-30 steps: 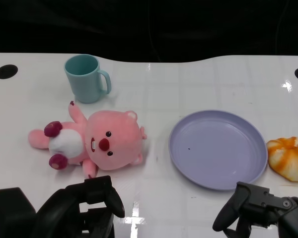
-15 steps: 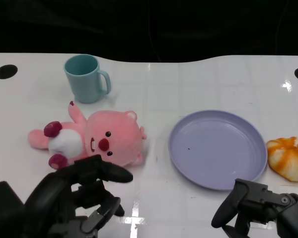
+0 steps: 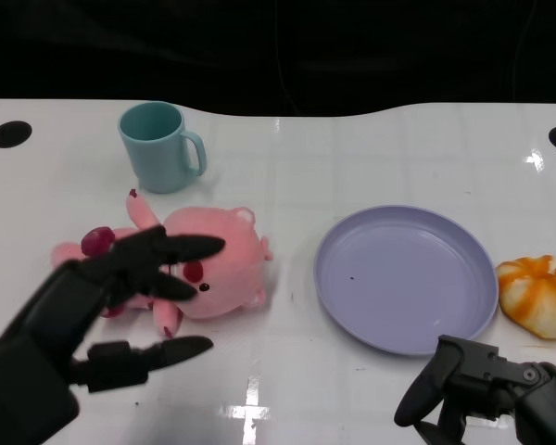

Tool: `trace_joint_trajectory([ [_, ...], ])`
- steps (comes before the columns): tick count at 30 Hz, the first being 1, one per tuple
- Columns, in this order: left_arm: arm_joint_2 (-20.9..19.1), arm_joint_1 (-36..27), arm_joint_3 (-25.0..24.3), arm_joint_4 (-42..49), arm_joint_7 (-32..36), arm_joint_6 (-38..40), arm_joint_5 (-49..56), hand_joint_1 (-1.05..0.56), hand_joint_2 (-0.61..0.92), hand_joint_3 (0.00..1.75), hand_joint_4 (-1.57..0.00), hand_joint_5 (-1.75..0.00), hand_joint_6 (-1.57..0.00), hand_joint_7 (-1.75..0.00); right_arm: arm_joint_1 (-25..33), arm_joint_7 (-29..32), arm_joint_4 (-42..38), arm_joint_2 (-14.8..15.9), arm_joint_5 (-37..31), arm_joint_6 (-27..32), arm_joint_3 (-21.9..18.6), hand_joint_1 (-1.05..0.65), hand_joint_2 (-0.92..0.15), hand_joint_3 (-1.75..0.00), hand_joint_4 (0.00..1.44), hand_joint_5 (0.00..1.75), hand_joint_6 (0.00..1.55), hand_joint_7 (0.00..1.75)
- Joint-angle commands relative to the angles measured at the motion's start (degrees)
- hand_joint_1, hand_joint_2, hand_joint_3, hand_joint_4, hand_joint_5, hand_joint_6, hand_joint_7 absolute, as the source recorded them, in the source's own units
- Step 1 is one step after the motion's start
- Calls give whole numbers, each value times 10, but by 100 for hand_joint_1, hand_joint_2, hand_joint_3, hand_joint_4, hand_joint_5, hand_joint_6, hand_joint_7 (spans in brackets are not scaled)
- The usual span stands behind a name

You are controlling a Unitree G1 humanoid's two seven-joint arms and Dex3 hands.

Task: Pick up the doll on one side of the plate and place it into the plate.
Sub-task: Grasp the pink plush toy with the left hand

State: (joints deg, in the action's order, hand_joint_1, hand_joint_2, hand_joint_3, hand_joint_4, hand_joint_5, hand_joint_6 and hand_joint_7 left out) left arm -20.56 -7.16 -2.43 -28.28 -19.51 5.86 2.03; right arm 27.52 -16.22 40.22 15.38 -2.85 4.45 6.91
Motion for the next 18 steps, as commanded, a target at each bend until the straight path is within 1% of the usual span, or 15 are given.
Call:
trace_joint_trajectory([
  [1,-20,19,-7,-11,11,10,34,-52,92,6,-13,-83,-34,-27,-1,3,3,1,-1,0,1,-25,-76,-69,64,161,58,132],
  [4,-48,40,-7,-3,10,14,90,-53,92,4,-8,-74,-33,-19,0,3,6,1,-3,3,1,-25,-76,-69,64,161,58,131],
  [8,-79,64,5,17,15,-1,174,-55,92,1,-8,-66,-33,-9,1,4,8,1,-2,4,1,-24,-76,-69,64,160,58,131],
  [14,-108,101,32,43,5,12,263,-60,91,0,-6,-52,-33,-3,3,2,9,2,0,2,0,-24,-76,-69,63,160,57,131],
  [18,-126,128,56,69,0,14,320,-61,91,0,-4,-47,-31,-1,4,3,11,2,-1,4,0,-25,-77,-68,63,161,57,131],
])
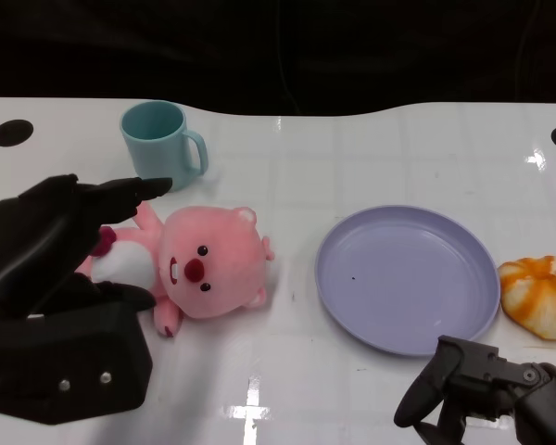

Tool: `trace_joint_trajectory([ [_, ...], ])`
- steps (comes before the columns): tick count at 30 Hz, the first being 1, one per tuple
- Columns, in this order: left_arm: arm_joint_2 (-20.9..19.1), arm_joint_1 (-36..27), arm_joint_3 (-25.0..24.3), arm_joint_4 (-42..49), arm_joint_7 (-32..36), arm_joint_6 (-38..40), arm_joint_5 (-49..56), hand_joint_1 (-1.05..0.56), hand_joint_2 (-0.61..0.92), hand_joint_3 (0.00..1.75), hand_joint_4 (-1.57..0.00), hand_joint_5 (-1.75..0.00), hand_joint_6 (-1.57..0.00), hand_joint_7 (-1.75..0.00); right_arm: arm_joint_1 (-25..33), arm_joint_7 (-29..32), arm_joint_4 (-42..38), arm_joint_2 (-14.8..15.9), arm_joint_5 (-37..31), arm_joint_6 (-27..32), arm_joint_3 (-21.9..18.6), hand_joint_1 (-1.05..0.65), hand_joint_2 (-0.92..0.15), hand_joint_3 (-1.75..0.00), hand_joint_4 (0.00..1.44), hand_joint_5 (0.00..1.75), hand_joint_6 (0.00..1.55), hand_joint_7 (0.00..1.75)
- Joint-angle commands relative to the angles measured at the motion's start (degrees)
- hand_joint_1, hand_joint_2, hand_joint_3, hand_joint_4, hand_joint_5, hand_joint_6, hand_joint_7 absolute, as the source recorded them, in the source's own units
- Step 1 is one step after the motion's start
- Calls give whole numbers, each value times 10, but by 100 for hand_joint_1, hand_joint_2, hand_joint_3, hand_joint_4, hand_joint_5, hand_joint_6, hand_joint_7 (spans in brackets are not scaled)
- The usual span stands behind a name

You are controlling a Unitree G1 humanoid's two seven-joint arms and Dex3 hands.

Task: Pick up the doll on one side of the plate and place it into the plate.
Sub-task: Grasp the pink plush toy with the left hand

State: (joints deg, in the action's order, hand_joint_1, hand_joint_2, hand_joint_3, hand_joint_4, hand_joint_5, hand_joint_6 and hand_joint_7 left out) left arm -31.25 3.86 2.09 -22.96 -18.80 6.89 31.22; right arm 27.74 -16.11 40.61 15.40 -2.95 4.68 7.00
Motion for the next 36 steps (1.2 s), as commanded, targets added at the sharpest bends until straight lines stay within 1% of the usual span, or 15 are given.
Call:
trace_joint_trajectory([
  [1,-21,26,18,25,-10,5,38,-61,91,0,-3,-46,-30,-1,2,2,8,1,0,2,0,-25,-77,-68,63,161,57,131],
  [9,-34,95,74,125,-18,-5,102,-63,92,1,0,-43,-28,0,4,3,14,1,1,8,2,-25,-77,-68,63,161,57,132],
  [17,-28,158,131,237,-10,-19,146,-67,91,0,0,-42,-27,0,8,6,21,1,-4,10,5,-25,-76,-69,63,162,57,132],
  [23,-13,192,172,304,-7,-20,172,-67,91,0,0,-37,-27,-1,12,7,24,0,-1,8,7,-25,-76,-69,64,162,57,133],
  [27,-4,212,189,348,2,-23,178,-66,92,0,-1,-36,-28,-1,13,7,26,1,-3,6,9,-26,-76,-69,64,162,57,133],
  [33,23,252,210,423,-10,-18,174,-65,92,0,-2,-32,-27,0,15,7,28,0,1,6,10,-26,-76,-69,64,163,57,133],
  [36,37,274,224,469,-7,-21,176,-66,92,1,-4,-28,-27,0,16,8,30,0,1,7,11,-27,-75,-70,64,163,57,134],
])
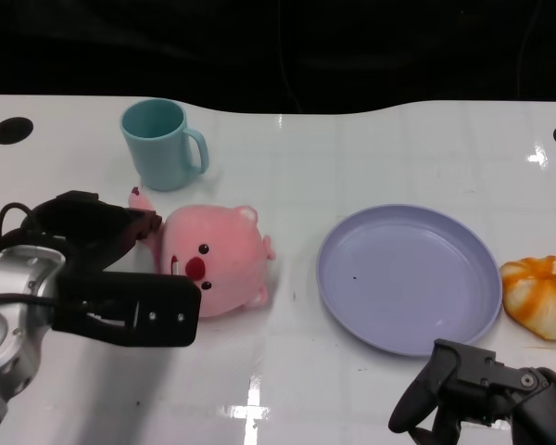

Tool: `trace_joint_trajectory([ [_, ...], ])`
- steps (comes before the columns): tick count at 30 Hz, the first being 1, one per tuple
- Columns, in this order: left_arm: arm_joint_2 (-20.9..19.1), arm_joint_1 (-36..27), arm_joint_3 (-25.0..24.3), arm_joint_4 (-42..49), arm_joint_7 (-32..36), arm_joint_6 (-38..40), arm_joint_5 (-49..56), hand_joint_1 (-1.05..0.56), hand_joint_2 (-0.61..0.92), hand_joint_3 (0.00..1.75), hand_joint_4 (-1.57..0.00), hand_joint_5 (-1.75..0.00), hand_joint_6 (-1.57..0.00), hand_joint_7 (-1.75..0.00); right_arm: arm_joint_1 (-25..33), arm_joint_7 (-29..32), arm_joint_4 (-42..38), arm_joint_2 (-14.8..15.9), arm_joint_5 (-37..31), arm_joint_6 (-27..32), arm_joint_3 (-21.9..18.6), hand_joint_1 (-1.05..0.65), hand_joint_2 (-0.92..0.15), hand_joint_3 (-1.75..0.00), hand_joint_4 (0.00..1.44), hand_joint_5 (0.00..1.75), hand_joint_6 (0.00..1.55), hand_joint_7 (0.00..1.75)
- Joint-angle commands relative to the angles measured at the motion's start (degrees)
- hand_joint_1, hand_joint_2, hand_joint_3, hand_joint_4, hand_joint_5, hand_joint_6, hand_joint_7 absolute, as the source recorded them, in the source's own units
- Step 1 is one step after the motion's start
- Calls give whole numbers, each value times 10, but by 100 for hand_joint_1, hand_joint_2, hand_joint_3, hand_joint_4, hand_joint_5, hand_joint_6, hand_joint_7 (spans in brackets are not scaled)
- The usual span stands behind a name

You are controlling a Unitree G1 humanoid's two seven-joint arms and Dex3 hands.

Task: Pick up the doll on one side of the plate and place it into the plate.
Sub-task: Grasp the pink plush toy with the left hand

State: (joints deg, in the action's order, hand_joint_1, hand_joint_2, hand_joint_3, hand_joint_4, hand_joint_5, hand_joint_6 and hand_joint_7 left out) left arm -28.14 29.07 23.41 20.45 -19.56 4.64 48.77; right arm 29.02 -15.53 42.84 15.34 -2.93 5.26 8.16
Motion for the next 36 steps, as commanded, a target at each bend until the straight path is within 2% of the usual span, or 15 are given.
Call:
trace_joint_trajectory([
  [1,11,29,16,49,2,2,2,-67,92,1,-5,-27,-27,0,4,3,9,0,0,1,0,-27,-75,-70,64,163,57,134],
  [11,74,90,53,241,56,-10,-12,-64,92,2,-16,-16,-31,-1,13,7,21,1,-4,5,2,-28,-75,-69,65,162,58,133],
  [18,105,109,83,331,103,-27,-17,-54,92,4,-25,-11,-37,-2,20,7,30,1,2,9,1,-27,-75,-70,65,163,58,133],
  [21,117,116,90,359,104,-29,-24,-50,92,9,-42,-13,-53,-6,21,7,33,1,3,10,1,-27,-75,-70,65,163,58,134],
  [26,129,113,97,394,141,-51,-31,-41,92,6,-86,-14,-97,-8,22,9,36,1,-1,13,1,-27,-74,-71,65,163,58,134],
  [27,130,111,99,398,154,-58,-31,-39,92,5,-88,-49,-104,-13,22,9,36,1,-2,13,1,-27,-74,-71,65,163,58,134],
  [28,130,107,99,401,167,-67,-33,-36,92,6,-77,-108,-104,-37,21,9,35,1,-3,14,2,-27,-74,-71,66,163,58,134],
  [29,129,103,98,403,179,-78,-35,-32,92,8,-72,-140,-90,-80,20,10,34,1,-3,14,2,-28,-74,-71,66,163,58,134],
  [30,127,100,98,403,186,-86,-38,-27,92,12,-72,-157,-78,-109,19,10,33,1,-3,14,1,-28,-74,-71,66,163,58,134],
  [31,125,99,99,403,190,-93,-40,-25,92,15,-68,-162,-73,-103,18,9,32,1,-2,14,1,-27,-74,-71,66,163,58,134],
  [32,123,98,100,404,192,-96,-42,-26,92,18,-65,-161,-80,-75,18,9,32,0,-1,15,0,-27,-74,-72,66,163,58,134],
  [33,120,96,98,400,196,-99,-45,-27,92,19,-65,-160,-84,-62,17,9,31,1,0,14,-1,-26,-73,-72,66,163,58,134],
  [34,118,93,95,395,202,-101,-48,-27,92,22,-65,-168,-90,-50,16,8,30,1,1,14,-2,-26,-73,-72,66,163,58,134],
  [35,116,88,88,386,213,-100,-54,-27,92,24,-68,-171,-92,-54,16,8,29,1,2,13,-3,-26,-73,-73,66,163,58,134],
  [36,115,84,83,379,223,-99,-59,-26,92,24,-69,-173,-82,-86,16,7,27,1,3,12,-3,-27,-73,-73,66,164,58,134],
])
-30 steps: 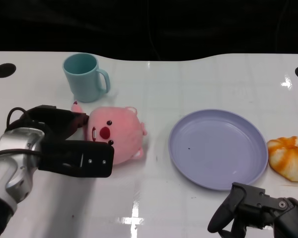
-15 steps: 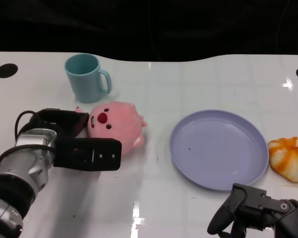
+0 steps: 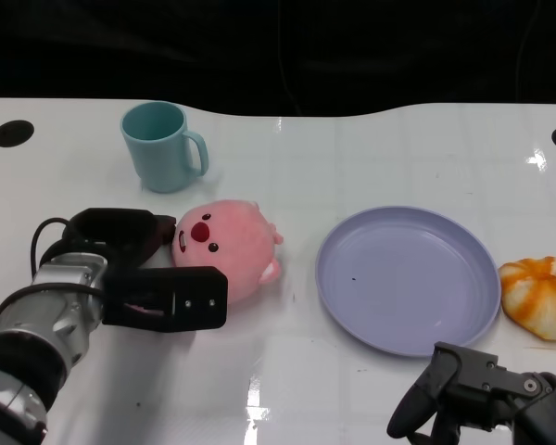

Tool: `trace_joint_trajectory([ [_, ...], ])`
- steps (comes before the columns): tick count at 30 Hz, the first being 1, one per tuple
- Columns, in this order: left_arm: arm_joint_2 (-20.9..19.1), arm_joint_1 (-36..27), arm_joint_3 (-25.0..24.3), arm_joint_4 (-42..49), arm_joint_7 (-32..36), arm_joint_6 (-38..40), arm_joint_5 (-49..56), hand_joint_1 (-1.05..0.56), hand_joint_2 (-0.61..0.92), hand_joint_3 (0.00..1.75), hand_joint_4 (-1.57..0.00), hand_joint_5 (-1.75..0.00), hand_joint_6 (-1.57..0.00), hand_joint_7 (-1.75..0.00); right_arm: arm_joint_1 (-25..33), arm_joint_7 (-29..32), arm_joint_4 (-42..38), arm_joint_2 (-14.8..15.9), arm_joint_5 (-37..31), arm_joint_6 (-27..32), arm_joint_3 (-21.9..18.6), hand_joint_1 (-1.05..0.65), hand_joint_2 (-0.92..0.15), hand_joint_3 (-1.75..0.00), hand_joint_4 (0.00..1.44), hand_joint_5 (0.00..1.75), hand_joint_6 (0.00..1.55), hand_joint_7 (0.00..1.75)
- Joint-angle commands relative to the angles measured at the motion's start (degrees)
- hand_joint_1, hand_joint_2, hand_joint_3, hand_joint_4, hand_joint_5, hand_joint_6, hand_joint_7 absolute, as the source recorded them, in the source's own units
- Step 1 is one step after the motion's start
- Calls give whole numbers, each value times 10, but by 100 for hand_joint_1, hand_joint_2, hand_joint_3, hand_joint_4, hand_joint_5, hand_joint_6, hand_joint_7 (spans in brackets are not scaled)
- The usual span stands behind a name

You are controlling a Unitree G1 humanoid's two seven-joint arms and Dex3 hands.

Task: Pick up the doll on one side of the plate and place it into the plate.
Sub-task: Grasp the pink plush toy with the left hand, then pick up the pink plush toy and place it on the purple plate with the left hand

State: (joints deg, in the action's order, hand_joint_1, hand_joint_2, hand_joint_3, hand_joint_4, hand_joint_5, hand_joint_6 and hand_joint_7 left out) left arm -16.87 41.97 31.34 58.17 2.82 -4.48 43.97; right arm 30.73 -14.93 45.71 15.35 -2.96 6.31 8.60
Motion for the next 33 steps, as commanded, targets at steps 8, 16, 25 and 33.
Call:
trace_joint_trajectory([
  [8,-2,-93,-71,-55,122,-60,-81,-17,55,99,-91,-175,-72,-174,2,-1,-2,3,4,-2,-10,-27,-73,-73,66,163,58,134],
  [16,-6,-158,-135,-216,88,-44,-145,-17,47,124,-95,-175,-75,-175,1,-2,-2,3,5,0,-11,-28,-74,-72,66,162,58,133],
  [25,4,-189,-154,-362,39,-3,-150,-12,41,132,-97,-175,-75,-175,-3,-3,-6,4,6,0,-12,-29,-75,-70,65,162,58,133],
  [33,43,-164,-142,-399,13,28,-147,-17,38,136,-98,-175,-76,-175,-6,-1,-8,3,-1,1,-7,-27,-75,-70,65,162,58,133],
])
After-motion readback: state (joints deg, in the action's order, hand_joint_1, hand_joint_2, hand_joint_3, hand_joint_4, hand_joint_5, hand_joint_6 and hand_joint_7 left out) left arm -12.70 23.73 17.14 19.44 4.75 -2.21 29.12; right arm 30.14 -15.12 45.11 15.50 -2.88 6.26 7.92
